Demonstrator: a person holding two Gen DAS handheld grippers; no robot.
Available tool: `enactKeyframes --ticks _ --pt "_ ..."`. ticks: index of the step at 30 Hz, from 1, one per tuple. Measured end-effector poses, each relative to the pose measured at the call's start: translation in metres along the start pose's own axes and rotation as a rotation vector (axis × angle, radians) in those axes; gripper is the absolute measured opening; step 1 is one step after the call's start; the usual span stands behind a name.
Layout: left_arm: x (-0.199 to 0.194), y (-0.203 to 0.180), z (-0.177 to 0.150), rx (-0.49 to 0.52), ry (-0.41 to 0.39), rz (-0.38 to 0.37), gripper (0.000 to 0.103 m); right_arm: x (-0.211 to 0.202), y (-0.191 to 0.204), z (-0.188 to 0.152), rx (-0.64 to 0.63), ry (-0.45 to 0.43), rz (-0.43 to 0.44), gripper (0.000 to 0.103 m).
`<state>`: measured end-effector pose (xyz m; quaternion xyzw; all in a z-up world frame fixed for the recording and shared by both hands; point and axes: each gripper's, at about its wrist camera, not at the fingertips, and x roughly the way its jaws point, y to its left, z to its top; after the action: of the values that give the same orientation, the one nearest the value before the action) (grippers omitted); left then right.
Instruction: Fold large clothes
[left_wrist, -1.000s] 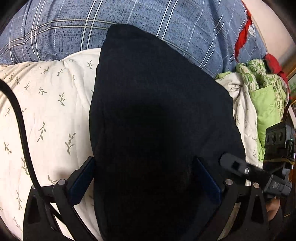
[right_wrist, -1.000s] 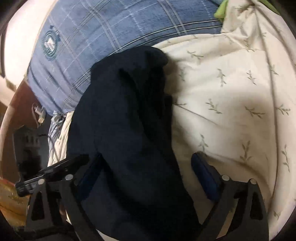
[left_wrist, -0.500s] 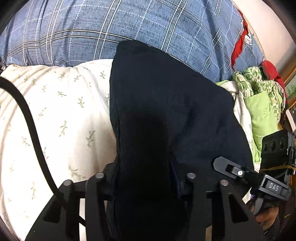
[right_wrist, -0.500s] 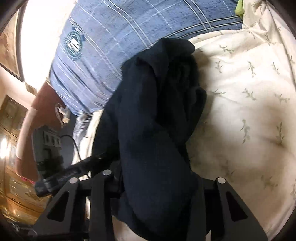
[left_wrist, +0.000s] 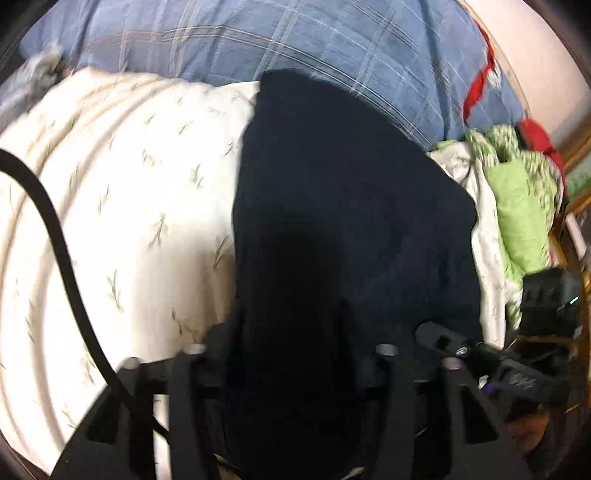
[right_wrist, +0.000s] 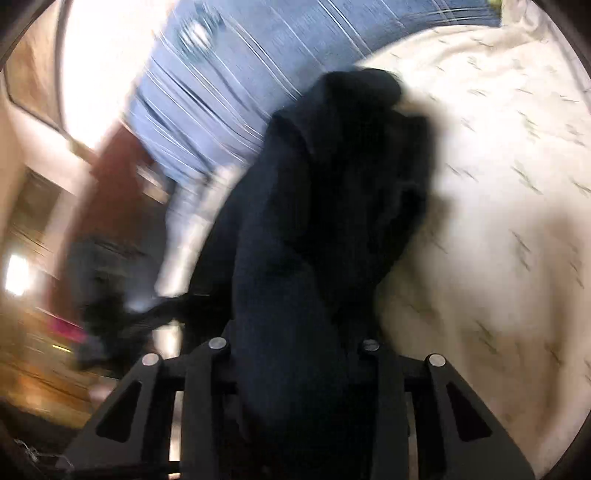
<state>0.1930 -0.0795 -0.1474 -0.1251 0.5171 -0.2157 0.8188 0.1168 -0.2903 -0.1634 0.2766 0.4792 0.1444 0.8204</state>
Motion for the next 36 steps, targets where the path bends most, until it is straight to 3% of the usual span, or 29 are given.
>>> enactKeyframes --ticks 2,3,6,8,11,14,17,18,20,21,23,25,27,29,32,36 --pt "-0.007 0.002 0.000 -0.009 -0.012 0.038 0.076 -0.003 -0.003 -0.005 0.030 -0.016 -0.033 0.054" --pt "-0.010 0.002 0.001 -0.010 -0.021 0.044 0.077 -0.013 0.002 -0.004 0.034 -0.038 -0.082 0.062" --pt "-0.034 0.006 0.003 -0.009 -0.066 0.114 0.080 -0.052 0.027 -0.001 -0.059 -0.146 -0.221 0.063" --pt "-0.064 0.011 0.002 -0.035 -0.143 0.165 0.080 -0.079 0.047 0.004 -0.119 -0.229 -0.289 0.063" --pt "-0.100 0.006 -0.003 -0.038 -0.242 0.135 0.088 -0.092 0.084 0.019 -0.217 -0.286 -0.244 0.063" --pt "-0.106 -0.012 -0.006 0.007 -0.224 0.004 0.095 -0.063 0.106 0.037 -0.267 -0.235 -0.157 0.038" --pt "-0.089 -0.024 -0.013 0.049 -0.162 -0.061 0.096 -0.020 0.100 0.051 -0.264 -0.156 -0.208 0.018" --pt "-0.080 -0.027 -0.014 0.063 -0.139 -0.073 0.096 -0.008 0.095 0.055 -0.242 -0.137 -0.228 0.018" --pt "-0.057 -0.033 -0.021 0.084 -0.088 -0.056 0.096 0.019 0.070 0.059 -0.201 -0.093 -0.359 0.015" --pt "-0.045 -0.035 -0.022 0.092 -0.069 -0.024 0.096 0.026 0.059 0.060 -0.191 -0.079 -0.376 0.008" --pt "-0.020 -0.031 -0.028 0.107 -0.005 0.088 0.096 0.029 0.032 0.059 -0.133 -0.073 -0.354 0.005" --pt "0.000 -0.021 -0.034 0.095 0.051 0.129 0.097 0.023 0.030 0.061 -0.113 -0.082 -0.341 0.001" --pt "0.004 -0.008 -0.039 0.038 0.080 0.108 0.097 0.011 0.039 0.061 -0.119 -0.111 -0.338 0.002" --pt "-0.007 -0.005 -0.040 -0.008 0.049 0.092 0.097 -0.005 0.057 0.055 -0.148 -0.161 -0.323 0.007" --pt "-0.032 -0.021 -0.041 0.053 -0.035 0.109 0.097 -0.030 0.080 0.034 -0.187 -0.222 -0.356 0.028" --pt "-0.058 -0.043 -0.047 0.110 -0.128 0.041 0.097 -0.029 0.080 0.008 -0.184 -0.202 -0.393 0.031"
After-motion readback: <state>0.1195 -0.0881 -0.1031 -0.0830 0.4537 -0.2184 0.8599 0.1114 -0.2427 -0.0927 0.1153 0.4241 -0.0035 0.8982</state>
